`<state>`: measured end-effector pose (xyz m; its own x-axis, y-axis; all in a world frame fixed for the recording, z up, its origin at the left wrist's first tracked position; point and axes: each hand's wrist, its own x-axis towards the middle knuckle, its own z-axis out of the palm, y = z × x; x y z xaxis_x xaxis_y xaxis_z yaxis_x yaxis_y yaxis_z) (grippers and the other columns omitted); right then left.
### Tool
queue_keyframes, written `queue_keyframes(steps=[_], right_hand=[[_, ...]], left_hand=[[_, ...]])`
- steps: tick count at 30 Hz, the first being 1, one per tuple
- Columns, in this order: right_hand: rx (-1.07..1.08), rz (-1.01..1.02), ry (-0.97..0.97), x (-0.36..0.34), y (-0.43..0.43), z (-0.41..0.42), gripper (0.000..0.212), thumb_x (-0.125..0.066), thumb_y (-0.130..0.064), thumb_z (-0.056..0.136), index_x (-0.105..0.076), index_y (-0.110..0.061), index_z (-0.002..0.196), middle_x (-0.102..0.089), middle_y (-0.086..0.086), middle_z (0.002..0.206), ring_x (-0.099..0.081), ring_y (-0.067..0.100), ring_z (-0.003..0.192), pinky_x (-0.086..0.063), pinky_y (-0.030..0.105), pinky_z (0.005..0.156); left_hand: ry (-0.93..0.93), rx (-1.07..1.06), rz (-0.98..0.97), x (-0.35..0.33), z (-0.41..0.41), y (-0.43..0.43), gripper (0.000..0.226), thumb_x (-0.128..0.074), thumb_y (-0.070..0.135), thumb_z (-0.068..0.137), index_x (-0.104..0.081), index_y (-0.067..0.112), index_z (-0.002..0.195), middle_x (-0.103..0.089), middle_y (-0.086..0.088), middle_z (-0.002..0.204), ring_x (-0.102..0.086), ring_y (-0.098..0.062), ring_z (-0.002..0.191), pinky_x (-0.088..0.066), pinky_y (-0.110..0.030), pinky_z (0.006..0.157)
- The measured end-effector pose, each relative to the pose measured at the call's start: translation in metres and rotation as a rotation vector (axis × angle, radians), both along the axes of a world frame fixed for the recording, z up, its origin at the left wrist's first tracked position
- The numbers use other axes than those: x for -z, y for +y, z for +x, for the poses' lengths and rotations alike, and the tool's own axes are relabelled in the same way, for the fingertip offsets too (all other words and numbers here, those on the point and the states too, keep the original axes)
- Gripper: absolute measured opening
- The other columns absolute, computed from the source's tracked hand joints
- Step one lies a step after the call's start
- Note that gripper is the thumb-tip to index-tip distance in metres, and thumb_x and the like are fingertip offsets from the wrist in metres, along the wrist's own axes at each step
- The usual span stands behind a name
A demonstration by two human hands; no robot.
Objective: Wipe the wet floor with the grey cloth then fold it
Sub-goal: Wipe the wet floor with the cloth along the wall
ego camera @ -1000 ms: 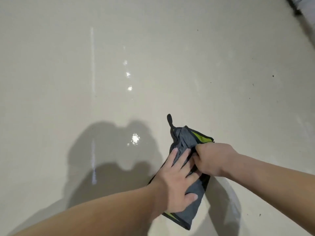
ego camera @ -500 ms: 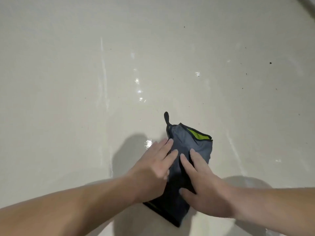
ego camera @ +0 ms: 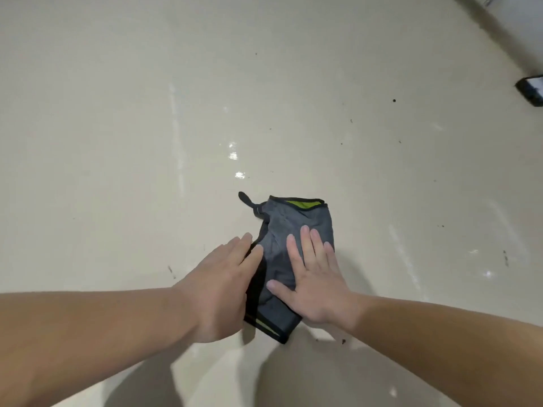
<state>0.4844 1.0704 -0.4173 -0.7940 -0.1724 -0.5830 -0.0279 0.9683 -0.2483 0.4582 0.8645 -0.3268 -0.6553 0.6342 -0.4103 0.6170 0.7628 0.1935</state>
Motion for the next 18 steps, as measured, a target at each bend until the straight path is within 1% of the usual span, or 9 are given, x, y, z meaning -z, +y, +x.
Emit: queue_keyframes(steps=[2,4,6,8,11,13,15,16,18], right_hand=[[0.099,0.030,0.017,0.000,0.050,0.013,0.089,-0.003,-0.081,0.091,0.039,-0.029,0.149,0.056,0.001,0.149,0.054,0.017,0.136,0.022,0.046,0.121],[0.184,0.066,0.021,-0.001,0.101,0.037,0.085,-0.002,-0.078,0.094,0.038,-0.029,0.151,0.054,0.001,0.151,0.052,0.016,0.137,0.021,0.045,0.122],[0.236,0.098,0.020,-0.001,0.140,0.060,0.083,-0.003,-0.076,0.095,0.036,-0.028,0.152,0.052,0.001,0.153,0.050,0.016,0.140,0.020,0.043,0.123],[0.298,0.126,0.039,0.000,0.173,0.081,0.084,-0.004,-0.076,0.095,0.034,-0.028,0.153,0.050,0.001,0.154,0.047,0.017,0.141,0.019,0.043,0.123],[0.420,0.145,0.053,0.004,0.210,0.104,0.086,-0.004,-0.079,0.093,0.033,-0.030,0.153,0.047,0.002,0.156,0.044,0.017,0.144,0.017,0.042,0.124],[0.519,0.146,0.063,0.005,0.231,0.119,0.087,0.001,-0.082,0.086,0.036,-0.033,0.150,0.044,0.002,0.159,0.042,0.018,0.145,0.015,0.043,0.125],[0.614,0.159,0.089,0.005,0.247,0.138,0.089,0.005,-0.084,0.082,0.035,-0.033,0.149,0.040,0.003,0.161,0.040,0.018,0.147,0.014,0.042,0.125],[0.661,0.160,0.095,0.004,0.251,0.149,0.090,0.002,-0.083,0.084,0.033,-0.032,0.151,0.039,0.003,0.162,0.038,0.018,0.148,0.014,0.042,0.125],[0.756,0.171,0.093,0.002,0.254,0.172,0.088,-0.008,-0.078,0.092,0.026,-0.029,0.157,0.036,0.003,0.163,0.035,0.019,0.150,0.015,0.041,0.125]], left_hand=[[0.089,0.129,0.009,-0.002,-0.007,0.037,0.061,-0.059,0.026,0.081,-0.040,0.011,0.137,-0.038,-0.009,0.141,-0.043,-0.026,0.124,-0.043,-0.036,0.106],[0.048,0.233,0.010,0.007,-0.015,0.090,0.059,-0.055,0.027,0.082,-0.036,0.013,0.136,-0.035,-0.007,0.135,-0.041,-0.024,0.118,-0.040,-0.036,0.104],[0.018,0.285,-0.025,0.016,-0.018,0.146,0.058,-0.052,0.029,0.086,-0.032,0.012,0.138,-0.033,-0.010,0.136,-0.038,-0.026,0.118,-0.038,-0.037,0.105],[0.064,0.320,-0.023,0.025,-0.011,0.198,0.058,-0.050,0.029,0.088,-0.030,0.010,0.139,-0.033,-0.015,0.143,-0.037,-0.029,0.123,-0.036,-0.037,0.106],[0.075,0.347,0.000,0.034,0.019,0.255,0.070,-0.051,0.031,0.091,-0.023,0.009,0.151,-0.021,-0.019,0.156,-0.029,-0.031,0.136,-0.031,-0.038,0.113],[0.029,0.322,0.059,0.033,0.046,0.282,0.075,-0.053,0.032,0.091,-0.019,0.010,0.155,-0.015,-0.021,0.161,-0.024,-0.031,0.143,-0.028,-0.038,0.118],[-0.044,0.244,0.143,0.029,0.069,0.298,0.072,-0.053,0.029,0.094,-0.021,0.011,0.157,-0.015,-0.021,0.162,-0.021,-0.031,0.147,-0.025,-0.038,0.120],[-0.090,0.237,0.170,0.028,0.079,0.301,0.072,-0.051,0.028,0.096,-0.019,0.012,0.158,-0.012,-0.021,0.164,-0.018,-0.031,0.149,-0.023,-0.038,0.122],[-0.155,0.283,0.197,0.026,0.094,0.301,0.074,-0.048,0.029,0.099,-0.010,0.014,0.161,0.003,-0.017,0.168,-0.005,-0.030,0.154,-0.013,-0.038,0.126]])
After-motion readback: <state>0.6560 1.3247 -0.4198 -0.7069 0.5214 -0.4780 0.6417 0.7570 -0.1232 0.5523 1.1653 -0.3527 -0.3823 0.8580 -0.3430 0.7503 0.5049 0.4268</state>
